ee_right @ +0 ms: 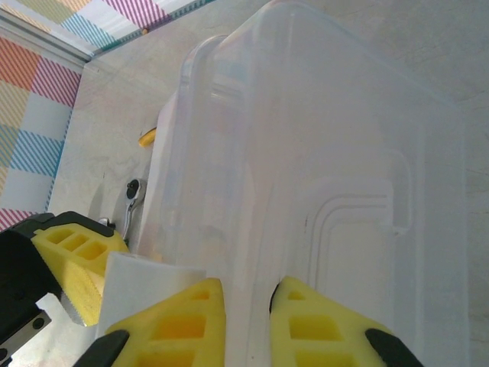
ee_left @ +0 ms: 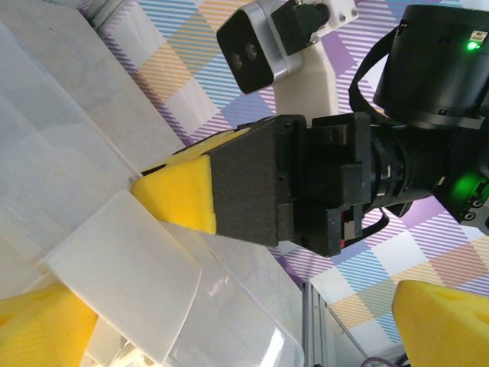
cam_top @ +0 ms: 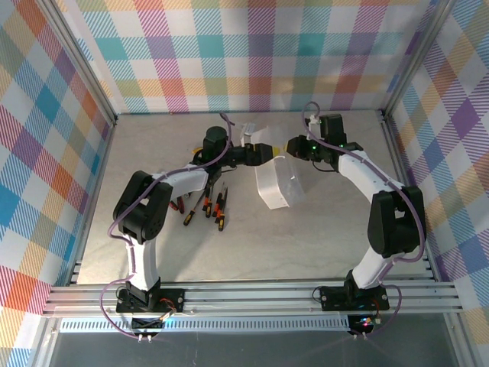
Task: Pack the tool kit
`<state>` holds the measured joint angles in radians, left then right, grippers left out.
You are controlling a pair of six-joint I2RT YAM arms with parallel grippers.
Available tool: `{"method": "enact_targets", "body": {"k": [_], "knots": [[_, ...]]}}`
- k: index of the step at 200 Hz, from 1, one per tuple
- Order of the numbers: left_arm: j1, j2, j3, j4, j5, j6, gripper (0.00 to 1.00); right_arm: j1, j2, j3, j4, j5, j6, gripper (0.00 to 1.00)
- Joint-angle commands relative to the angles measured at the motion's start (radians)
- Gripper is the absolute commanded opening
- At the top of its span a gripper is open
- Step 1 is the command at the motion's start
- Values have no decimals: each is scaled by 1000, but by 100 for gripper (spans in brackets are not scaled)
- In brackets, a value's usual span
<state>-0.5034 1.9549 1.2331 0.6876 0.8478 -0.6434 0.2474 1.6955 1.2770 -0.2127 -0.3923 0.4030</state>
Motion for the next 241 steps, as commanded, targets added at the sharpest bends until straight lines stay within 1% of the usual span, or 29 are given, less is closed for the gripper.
{"method": "enact_targets", "body": {"k": [1,28,79,118,173,195,219,231,241], "knots": [[-2,58,-87,-158,-22,20,100,83,21,36,-109,-125,-55,0],[8,44,-107,-191,-31,50,100,100,35,69,-124,-116,-53,0],[11,44,-95,-257,-46,101,100,116,22,108,-163,-111,-66,0],[14,62,-81,-275,-50,113,100,129,7,119,-176,-116,-74,0],[19,73,-70,-284,-57,113,100,139,31,133,-200,-106,-82,0],[22,79,-53,-296,-59,117,100,139,25,139,-227,-79,-104,0],[27,65,-44,-316,-61,125,100,131,6,166,-297,-8,-158,0],[32,49,-44,-338,-68,140,100,119,-7,189,-341,24,-194,11],[35,31,-44,-367,-77,158,100,108,-14,212,-384,56,-231,28]]}}
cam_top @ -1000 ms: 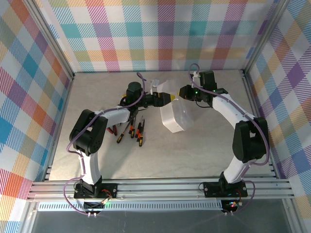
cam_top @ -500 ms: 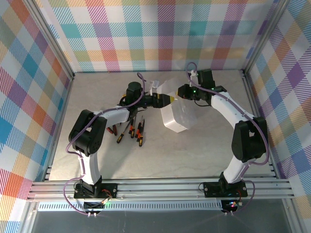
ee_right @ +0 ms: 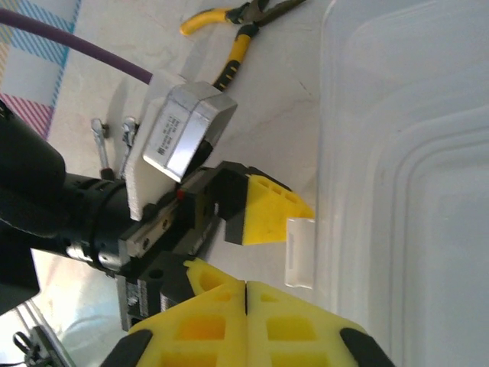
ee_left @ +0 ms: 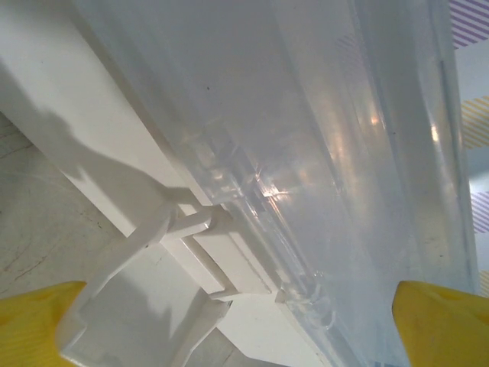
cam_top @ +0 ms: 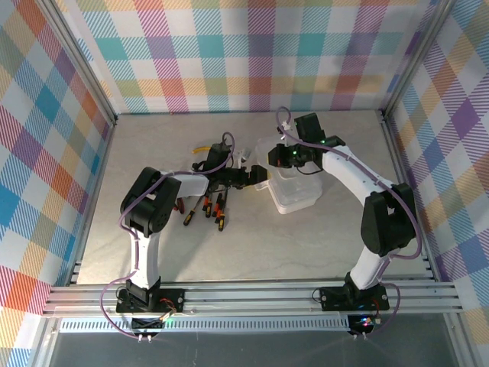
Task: Pack the tool kit
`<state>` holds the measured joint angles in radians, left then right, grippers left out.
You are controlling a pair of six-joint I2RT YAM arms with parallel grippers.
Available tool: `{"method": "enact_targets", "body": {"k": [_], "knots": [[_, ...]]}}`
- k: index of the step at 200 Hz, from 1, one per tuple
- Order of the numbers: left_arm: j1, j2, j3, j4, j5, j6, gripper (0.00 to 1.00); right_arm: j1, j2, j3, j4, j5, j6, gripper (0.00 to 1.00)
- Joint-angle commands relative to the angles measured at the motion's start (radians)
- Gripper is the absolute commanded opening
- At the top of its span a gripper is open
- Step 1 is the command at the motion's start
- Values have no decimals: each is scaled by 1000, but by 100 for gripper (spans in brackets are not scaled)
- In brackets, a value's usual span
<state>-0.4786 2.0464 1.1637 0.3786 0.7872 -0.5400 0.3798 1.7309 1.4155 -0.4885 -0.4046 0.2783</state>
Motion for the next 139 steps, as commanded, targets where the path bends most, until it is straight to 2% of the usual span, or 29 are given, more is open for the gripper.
{"method": "enact_targets", "body": {"k": [1,29,45,65,105,139], "knots": [[11,-64,26,-61,-17,56,100,-27,-49,77,-112,71,-109,30],[26,-126,35,-184,-62,123,100,-61,-49,137,-219,171,-235,82],[34,-160,51,-279,-100,163,100,-70,-30,159,-262,229,-310,100],[39,-196,76,-390,-157,210,100,-82,13,172,-286,273,-367,99],[38,-261,139,-626,-371,257,100,-97,102,197,-293,310,-445,99],[38,-292,127,-682,-414,272,100,-96,158,203,-288,309,-448,99]]}}
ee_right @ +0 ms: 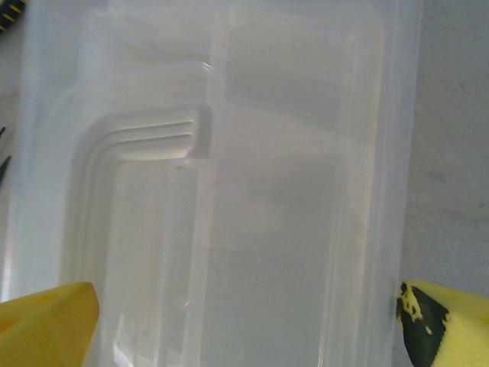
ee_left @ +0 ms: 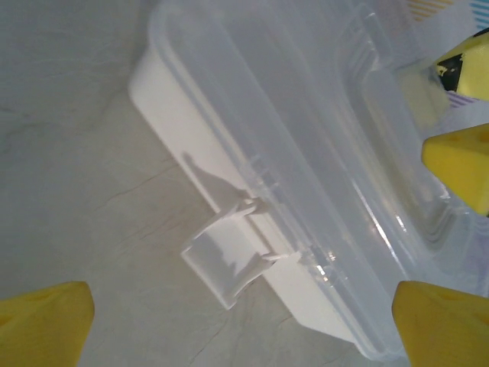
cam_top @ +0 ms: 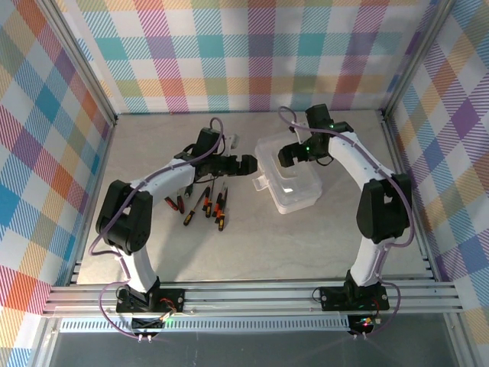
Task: Pack the tool kit
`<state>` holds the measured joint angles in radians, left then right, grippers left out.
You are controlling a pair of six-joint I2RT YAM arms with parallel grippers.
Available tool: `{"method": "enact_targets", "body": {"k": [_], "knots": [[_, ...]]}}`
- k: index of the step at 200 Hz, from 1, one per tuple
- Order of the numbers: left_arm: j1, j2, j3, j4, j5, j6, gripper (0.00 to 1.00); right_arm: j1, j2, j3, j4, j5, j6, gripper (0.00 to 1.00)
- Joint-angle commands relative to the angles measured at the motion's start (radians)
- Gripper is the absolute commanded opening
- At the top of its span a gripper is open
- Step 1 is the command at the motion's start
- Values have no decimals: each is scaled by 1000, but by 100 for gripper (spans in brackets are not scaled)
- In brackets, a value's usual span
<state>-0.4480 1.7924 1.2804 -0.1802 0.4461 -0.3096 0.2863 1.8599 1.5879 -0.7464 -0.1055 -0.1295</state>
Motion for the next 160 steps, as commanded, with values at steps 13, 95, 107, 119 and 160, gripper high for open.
{"method": "enact_targets", "body": {"k": [13,95,107,119,160], "knots": [[8,-40,5,-127,-73,41,99,-3,41,24,-27,27,-37,99],[8,-39,-6,-142,-85,50,100,-14,7,-77,39,-19,81,59],[8,-37,-4,-146,-88,54,100,-22,-11,-97,53,-38,111,57],[8,-30,2,-148,-89,56,100,-31,-29,-119,70,-62,139,55],[8,-10,23,-132,-54,44,100,-70,-102,-197,165,-205,217,49]]}}
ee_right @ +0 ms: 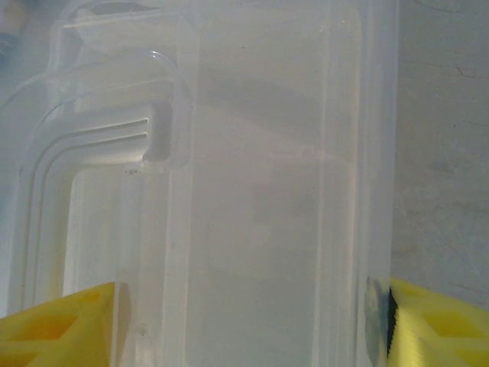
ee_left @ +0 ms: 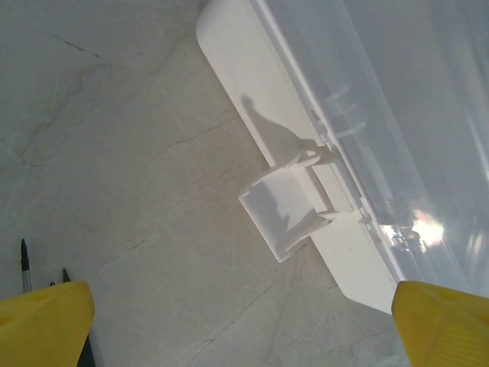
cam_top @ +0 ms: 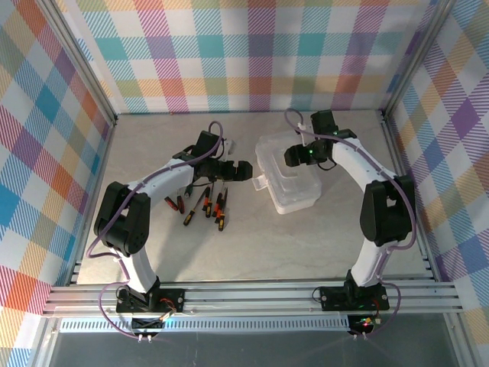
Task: Pack the tool kit
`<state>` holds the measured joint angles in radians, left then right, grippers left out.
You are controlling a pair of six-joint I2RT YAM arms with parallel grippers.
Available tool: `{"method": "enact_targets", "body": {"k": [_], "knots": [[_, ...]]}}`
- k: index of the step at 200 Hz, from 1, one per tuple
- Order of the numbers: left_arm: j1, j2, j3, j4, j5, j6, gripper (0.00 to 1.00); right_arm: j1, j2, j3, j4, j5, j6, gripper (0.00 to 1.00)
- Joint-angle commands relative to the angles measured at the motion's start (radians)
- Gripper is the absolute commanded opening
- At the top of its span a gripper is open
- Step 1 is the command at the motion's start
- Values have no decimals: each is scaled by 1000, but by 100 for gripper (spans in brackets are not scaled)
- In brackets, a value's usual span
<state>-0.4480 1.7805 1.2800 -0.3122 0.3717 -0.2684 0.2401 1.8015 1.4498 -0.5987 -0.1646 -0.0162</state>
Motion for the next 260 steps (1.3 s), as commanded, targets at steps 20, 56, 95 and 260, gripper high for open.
{"method": "enact_targets", "body": {"k": [20,56,95,260], "knots": [[9,18,36,66,112,-33,100,-64,-67,-107,87,-256,143,48],[9,36,81,136,200,-95,100,-133,-98,-195,213,-425,213,47],[5,58,116,217,259,-153,100,-182,-122,-255,302,-524,272,46],[-81,254,326,473,365,-372,100,-212,-125,-303,387,-625,331,50]]}}
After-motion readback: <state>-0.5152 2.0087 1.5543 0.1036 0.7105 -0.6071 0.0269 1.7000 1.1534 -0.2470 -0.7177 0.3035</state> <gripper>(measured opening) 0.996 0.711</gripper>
